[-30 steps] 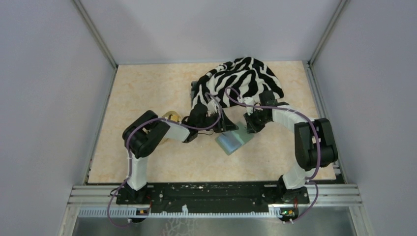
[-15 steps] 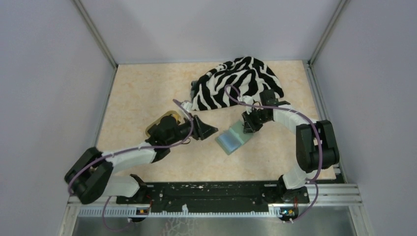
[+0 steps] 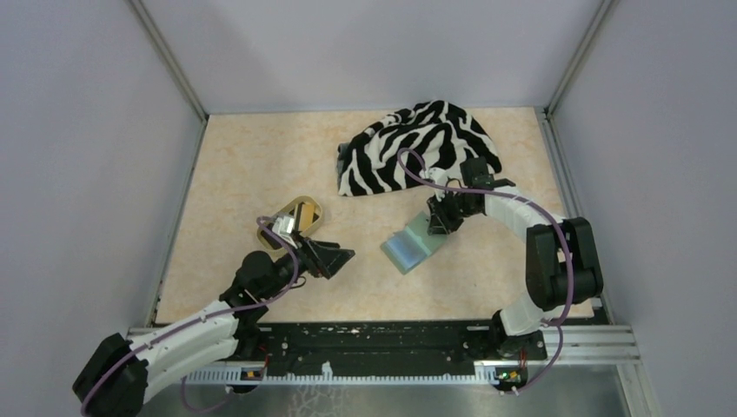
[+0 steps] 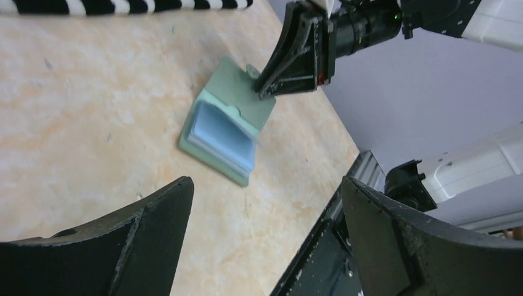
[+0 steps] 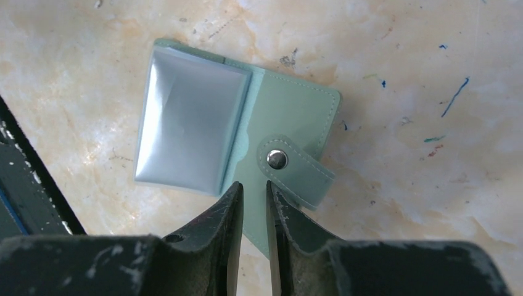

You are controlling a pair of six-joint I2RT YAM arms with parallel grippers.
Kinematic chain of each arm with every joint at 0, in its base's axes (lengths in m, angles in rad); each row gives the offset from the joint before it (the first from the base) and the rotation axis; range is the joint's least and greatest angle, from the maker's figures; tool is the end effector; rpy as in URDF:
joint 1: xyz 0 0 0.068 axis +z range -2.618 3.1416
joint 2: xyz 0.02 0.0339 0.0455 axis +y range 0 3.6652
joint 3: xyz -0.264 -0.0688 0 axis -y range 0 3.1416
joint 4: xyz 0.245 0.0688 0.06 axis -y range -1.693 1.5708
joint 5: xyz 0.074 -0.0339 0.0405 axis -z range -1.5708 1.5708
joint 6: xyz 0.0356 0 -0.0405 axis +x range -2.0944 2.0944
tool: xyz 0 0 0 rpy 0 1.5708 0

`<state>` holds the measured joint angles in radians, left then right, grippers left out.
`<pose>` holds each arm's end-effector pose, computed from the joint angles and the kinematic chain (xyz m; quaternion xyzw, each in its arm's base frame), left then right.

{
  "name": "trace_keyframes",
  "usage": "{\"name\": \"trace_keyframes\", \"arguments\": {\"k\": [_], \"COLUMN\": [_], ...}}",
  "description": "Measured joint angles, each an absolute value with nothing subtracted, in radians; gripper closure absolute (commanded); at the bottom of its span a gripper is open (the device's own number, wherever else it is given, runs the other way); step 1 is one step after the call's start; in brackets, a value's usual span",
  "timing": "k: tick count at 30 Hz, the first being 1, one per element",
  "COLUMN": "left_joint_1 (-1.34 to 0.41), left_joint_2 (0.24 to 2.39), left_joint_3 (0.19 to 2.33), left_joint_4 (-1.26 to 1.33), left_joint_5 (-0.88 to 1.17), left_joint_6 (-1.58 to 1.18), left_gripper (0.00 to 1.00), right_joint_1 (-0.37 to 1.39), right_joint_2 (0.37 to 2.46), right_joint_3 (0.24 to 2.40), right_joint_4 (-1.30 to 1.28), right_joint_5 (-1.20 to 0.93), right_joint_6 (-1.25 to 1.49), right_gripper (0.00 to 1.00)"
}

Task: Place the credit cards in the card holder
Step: Open the card holder at the center of the board, then turn over the card slot in the card holder.

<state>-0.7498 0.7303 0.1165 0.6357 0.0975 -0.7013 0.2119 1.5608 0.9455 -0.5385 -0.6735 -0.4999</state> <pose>0.1203 -0.1167 0.1999 0.0518 0.6974 -0.4992 0.5115 0.2821 0.0834 0.1920 -0.3859 0.8417 0.2919 0.2397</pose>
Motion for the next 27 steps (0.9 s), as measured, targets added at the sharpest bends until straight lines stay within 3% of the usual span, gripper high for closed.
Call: {"name": "trace_keyframes", "arguments": {"k": [4,8,13,20,23,27], "left_joint_1": [-0.750,-0.750,-0.788,-0.944,-0.974,-0.990], "left_joint_2": [0.792,0.939,1.100,1.182,1.250,1.343], "left_joint_3": [0.082,0.116,0.142,0.354,0.448,0.514], "left_joint_4": [0.678,0.728,0.795,0.575,0.458,0.339], "left_joint_5": [0.146,0.215,0.229,0.011,-0.079,-0.155], "left_joint_6": [-0.795,-0.877,-0.936,-0.950,-0.977,-1.020], "left_gripper": [0.10,0.21,0.23,0.33,0.50,0.51], "right_joint_1": [0.212,0.212,0.214,0.221,0.223,0.227], "right_joint_2": [1.573,1.599,1.605,1.612,1.615,1.615], "right_joint_3": [0.945,0.945,0.945,0.945,0.945,0.945], "right_joint_4": [-0.531,-0.526,-0.525,-0.525,-0.525,-0.525], "right_joint_5": [-0.624,-0.593,-0.574,-0.560,-0.551,-0.544], "right_joint_6": [-0.493,-0.488,-0.487,-0.487,-0.487,-0.488], "right_gripper": [0.80,0.79,0.79,0.79,0.79,0.79]}}
